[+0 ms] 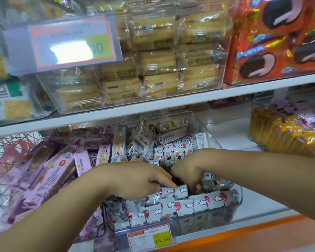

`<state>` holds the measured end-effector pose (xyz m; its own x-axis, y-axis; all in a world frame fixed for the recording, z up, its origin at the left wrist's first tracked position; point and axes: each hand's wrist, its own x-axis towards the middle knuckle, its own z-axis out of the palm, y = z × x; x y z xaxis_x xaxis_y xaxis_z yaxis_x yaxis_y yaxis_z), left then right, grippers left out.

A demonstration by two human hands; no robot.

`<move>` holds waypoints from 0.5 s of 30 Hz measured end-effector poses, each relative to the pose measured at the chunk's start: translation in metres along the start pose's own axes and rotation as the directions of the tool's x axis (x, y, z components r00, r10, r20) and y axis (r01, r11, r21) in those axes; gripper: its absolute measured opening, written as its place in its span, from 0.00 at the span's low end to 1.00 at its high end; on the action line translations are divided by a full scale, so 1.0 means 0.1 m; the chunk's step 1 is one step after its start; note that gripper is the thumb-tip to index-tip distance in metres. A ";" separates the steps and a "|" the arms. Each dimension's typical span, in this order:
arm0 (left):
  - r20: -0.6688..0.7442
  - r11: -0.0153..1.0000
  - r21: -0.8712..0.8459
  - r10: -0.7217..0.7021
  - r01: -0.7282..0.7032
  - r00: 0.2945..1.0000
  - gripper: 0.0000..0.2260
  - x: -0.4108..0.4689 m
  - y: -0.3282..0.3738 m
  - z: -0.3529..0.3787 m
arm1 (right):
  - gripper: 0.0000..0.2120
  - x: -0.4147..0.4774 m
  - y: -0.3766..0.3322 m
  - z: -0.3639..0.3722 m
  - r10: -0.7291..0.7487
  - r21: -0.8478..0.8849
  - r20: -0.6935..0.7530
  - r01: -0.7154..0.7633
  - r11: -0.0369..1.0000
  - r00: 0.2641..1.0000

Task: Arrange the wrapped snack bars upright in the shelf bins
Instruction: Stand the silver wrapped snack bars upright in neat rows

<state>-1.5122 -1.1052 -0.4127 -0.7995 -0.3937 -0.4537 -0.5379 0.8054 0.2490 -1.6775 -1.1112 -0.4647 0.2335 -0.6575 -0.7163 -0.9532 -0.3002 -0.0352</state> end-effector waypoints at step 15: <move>0.010 1.000 -0.012 -0.008 0.008 1.000 0.17 -0.01 0.02 0.00 | 0.22 -0.62 0.13 -0.14 -0.112 0.005 -0.170 0.114 0.993 0.979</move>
<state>-1.5127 -1.1030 -0.4113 -0.7925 -0.3958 -0.4640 -0.5477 0.7966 0.2557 -1.7019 -1.0838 -0.4111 0.3676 -0.7277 -0.5791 -0.9213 -0.3699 -0.1200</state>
